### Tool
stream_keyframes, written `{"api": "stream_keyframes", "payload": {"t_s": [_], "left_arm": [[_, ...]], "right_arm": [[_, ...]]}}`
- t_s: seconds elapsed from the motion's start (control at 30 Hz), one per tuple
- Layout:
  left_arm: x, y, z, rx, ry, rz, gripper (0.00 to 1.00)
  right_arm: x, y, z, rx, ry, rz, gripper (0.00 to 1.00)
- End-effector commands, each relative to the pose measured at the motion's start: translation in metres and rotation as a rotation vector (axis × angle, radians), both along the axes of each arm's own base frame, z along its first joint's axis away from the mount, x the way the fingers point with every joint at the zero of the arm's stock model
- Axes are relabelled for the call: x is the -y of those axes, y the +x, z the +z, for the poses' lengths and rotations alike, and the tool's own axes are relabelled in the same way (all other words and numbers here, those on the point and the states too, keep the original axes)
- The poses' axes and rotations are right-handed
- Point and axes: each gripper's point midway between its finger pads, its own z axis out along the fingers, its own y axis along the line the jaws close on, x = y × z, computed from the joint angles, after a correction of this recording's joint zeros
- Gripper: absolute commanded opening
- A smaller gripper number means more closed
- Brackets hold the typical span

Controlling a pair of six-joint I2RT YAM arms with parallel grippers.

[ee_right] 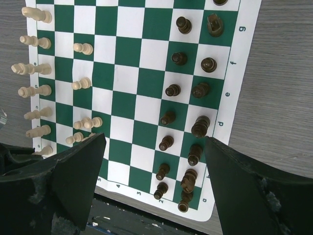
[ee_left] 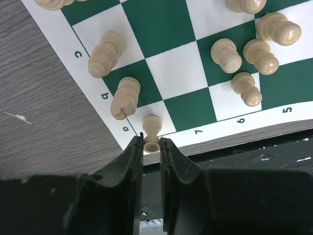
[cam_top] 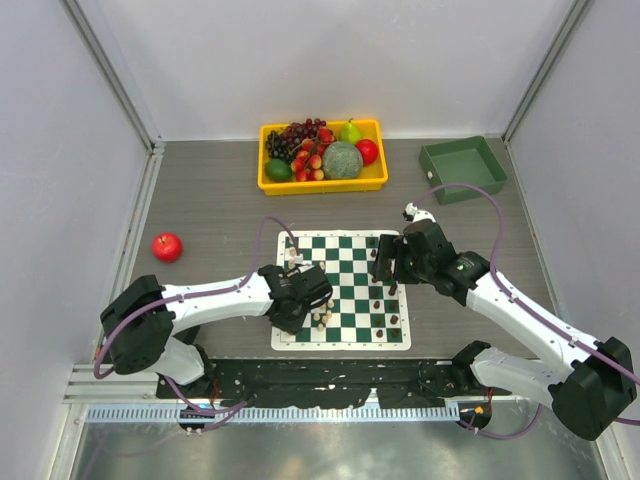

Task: Set up the chess pieces on the board

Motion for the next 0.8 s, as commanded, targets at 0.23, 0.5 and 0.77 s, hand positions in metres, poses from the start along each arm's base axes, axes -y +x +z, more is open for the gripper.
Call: {"api": "stream_keyframes", "payload": {"t_s": [0.23, 0.5, 0.77], "left_arm": [[-0.003, 0.002, 0.008, 0.022, 0.006, 0.012, 0.35], [-0.007, 0.006, 0.025, 0.066, -0.002, 0.016, 0.4], [-0.022, 0.028, 0.067, 0.234, -0.024, 0.043, 0.54]], "right_arm": [[-0.009, 0.01, 0.014, 0.039, 0.046, 0.005, 0.89], [-0.011, 0.012, 0.018, 0.045, 0.044, 0.015, 0.88], [-0.021, 0.022, 0.029, 0.067, 0.015, 0.068, 0.86]]}}
